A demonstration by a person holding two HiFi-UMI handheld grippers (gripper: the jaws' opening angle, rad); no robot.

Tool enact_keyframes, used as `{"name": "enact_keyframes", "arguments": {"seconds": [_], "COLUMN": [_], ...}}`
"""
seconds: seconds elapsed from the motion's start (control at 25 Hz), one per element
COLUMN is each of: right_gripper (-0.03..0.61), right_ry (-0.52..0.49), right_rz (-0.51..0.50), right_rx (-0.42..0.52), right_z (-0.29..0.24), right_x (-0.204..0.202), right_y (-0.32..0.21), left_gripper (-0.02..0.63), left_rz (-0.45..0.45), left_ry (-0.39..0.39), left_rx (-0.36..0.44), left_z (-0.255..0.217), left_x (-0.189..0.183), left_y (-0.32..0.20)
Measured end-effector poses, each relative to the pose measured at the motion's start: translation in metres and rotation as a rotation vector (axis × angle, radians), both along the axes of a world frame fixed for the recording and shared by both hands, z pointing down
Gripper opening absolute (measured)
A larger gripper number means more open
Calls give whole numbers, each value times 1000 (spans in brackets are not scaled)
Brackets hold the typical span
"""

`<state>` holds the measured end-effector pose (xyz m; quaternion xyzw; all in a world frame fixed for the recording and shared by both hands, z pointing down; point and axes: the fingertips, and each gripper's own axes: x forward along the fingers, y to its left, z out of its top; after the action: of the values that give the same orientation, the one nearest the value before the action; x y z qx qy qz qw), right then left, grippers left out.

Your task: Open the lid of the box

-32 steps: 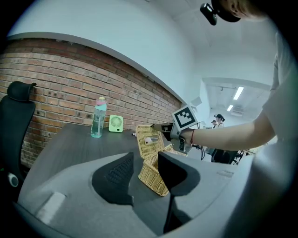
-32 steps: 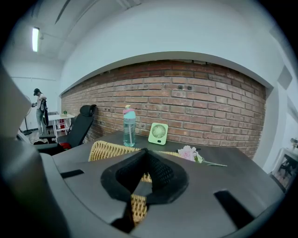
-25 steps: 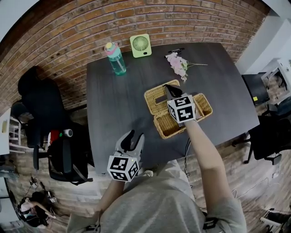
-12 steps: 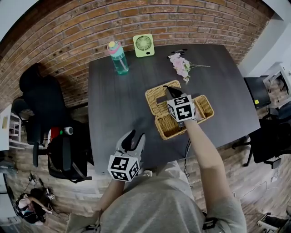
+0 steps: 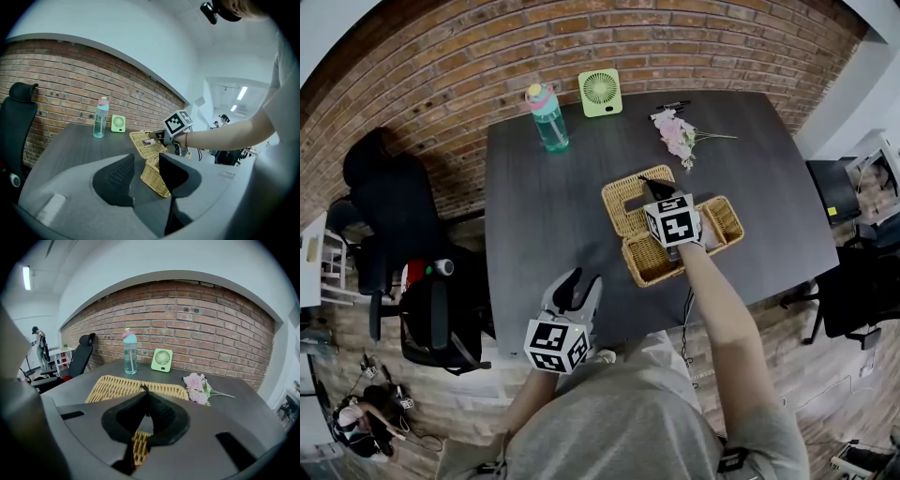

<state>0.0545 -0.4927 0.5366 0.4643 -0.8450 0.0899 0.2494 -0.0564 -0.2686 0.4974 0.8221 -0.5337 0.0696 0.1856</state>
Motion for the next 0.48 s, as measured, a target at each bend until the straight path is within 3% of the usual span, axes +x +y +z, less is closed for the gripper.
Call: {"name": "enact_keyframes", "arguments": {"seconds": [0.48], "right_gripper": [17], "right_ry": [13], "right_rz": [15], "right_rx": [-3], "right_z": [2], "right_x": [1], "right_y": [3], "left_gripper": [163], "left_rz": [0], "left_ry": [-3], "left_rx": [2], "left_z": [0], "left_x": [-1], "left_y": [8]}}
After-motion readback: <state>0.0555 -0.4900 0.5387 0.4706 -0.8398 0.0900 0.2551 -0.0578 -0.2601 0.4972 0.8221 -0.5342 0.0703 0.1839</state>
